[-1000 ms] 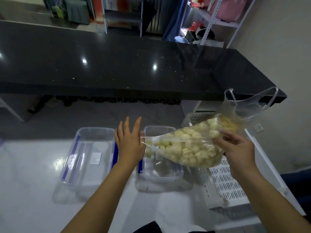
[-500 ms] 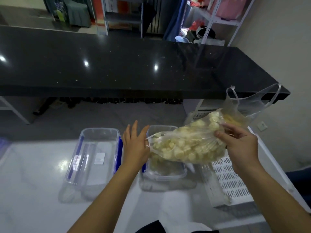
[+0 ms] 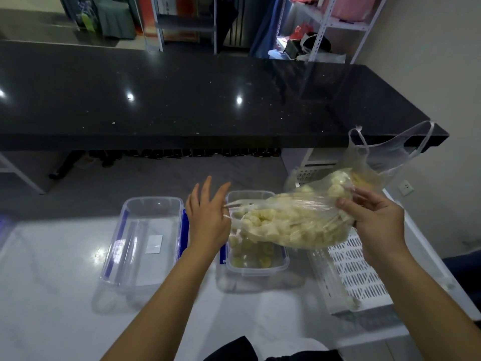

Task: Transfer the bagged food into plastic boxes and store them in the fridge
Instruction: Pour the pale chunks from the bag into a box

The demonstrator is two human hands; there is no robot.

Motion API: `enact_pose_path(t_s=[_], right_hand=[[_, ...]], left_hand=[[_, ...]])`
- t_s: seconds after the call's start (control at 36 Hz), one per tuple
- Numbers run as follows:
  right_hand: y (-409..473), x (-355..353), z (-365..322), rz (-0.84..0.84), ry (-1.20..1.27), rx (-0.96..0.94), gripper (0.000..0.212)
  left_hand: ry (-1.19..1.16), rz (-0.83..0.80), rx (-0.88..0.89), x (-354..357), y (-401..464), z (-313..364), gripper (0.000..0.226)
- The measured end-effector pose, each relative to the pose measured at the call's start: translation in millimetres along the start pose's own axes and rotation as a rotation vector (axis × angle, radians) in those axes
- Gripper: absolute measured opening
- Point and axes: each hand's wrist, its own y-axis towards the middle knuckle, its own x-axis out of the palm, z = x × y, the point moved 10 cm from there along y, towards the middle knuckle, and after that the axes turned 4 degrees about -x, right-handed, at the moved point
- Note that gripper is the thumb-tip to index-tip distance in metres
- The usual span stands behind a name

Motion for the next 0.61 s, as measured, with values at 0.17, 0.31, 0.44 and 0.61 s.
enact_pose_path(t_s=[0.17,0.31,0.44,0.61], right_hand=[[-1,-5,2,0.015,0.011,-0.003,0.037],[-3,-7,-1,0.013,-0.001,-0.023,0.034],[-5,-5,-15,-0.008,-0.043,-0.09,0.032],[-5,-6,-21,0.0,-0.047,-0.109,0.033]], left_hand=[[-0.003,0.084,-0.031,-8,2,-1,0.066],[-0.002,0.113,-0.048,-7,-2,-2,0.071],[0.019,0.091,-0.039,-1,-4,0,0.073],[0.009,0.085,-0.013,0,-3,9,0.07]])
